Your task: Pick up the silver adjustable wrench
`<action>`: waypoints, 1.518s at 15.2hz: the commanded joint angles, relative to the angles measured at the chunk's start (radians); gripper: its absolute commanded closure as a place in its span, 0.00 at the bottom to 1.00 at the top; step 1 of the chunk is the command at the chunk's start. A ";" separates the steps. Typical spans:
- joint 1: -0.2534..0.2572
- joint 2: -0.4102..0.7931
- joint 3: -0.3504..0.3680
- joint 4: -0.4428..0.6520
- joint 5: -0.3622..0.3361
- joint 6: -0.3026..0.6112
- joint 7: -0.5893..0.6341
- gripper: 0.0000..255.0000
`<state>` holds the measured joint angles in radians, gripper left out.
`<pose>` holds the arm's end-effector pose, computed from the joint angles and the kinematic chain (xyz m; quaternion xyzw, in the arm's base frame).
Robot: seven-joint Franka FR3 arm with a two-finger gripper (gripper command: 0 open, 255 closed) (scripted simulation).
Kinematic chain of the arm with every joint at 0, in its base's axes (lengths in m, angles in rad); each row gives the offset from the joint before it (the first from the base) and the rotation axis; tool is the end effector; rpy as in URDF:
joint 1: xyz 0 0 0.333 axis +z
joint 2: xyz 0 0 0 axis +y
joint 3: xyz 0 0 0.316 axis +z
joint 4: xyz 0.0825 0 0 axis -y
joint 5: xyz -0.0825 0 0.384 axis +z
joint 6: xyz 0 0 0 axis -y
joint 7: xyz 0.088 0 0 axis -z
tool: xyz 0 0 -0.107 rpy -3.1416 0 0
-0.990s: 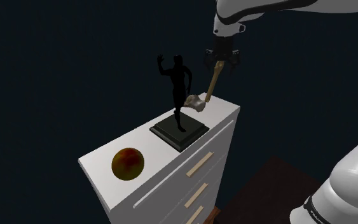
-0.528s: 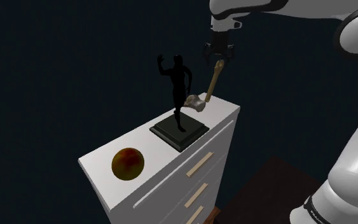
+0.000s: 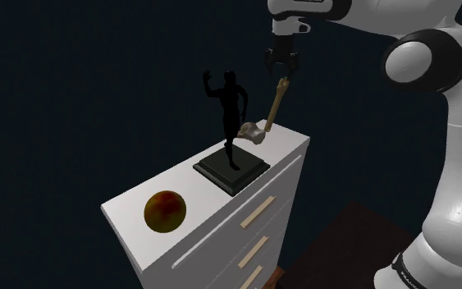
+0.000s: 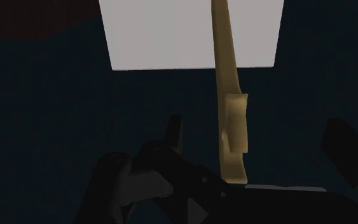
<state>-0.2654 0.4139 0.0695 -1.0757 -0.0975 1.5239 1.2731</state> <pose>0.6528 -0.1521 0.5993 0.7374 -0.6744 0.0328 0.0209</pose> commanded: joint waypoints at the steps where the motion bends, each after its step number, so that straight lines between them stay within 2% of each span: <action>1: -0.026 0.003 -0.006 -0.040 -0.006 0.034 -0.067 0.00; 5: -0.032 -0.022 -0.002 -0.140 -0.006 0.109 -0.061 0.00; 7: -0.034 -0.021 0.001 -0.140 -0.007 0.109 -0.060 0.00; 8: -0.038 -0.048 0.001 -0.193 -0.004 0.136 -0.061 1.00; 10: -0.047 -0.085 -0.001 -0.283 -0.002 0.190 -0.065 1.00; 13: -0.033 -0.054 0.004 -0.218 -0.007 0.155 -0.051 1.00; 15: -0.029 -0.079 0.007 -0.254 -0.007 0.166 -0.042 1.00; 16: -0.027 -0.075 0.007 -0.234 -0.007 0.151 -0.042 1.00; 17: -0.035 -0.021 0.002 -0.140 -0.008 0.109 -0.060 1.00; 23: -0.055 0.014 0.038 -0.004 -0.025 0.007 -0.060 1.00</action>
<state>-0.3075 0.4126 0.1140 -1.1269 -0.0685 1.5266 1.3207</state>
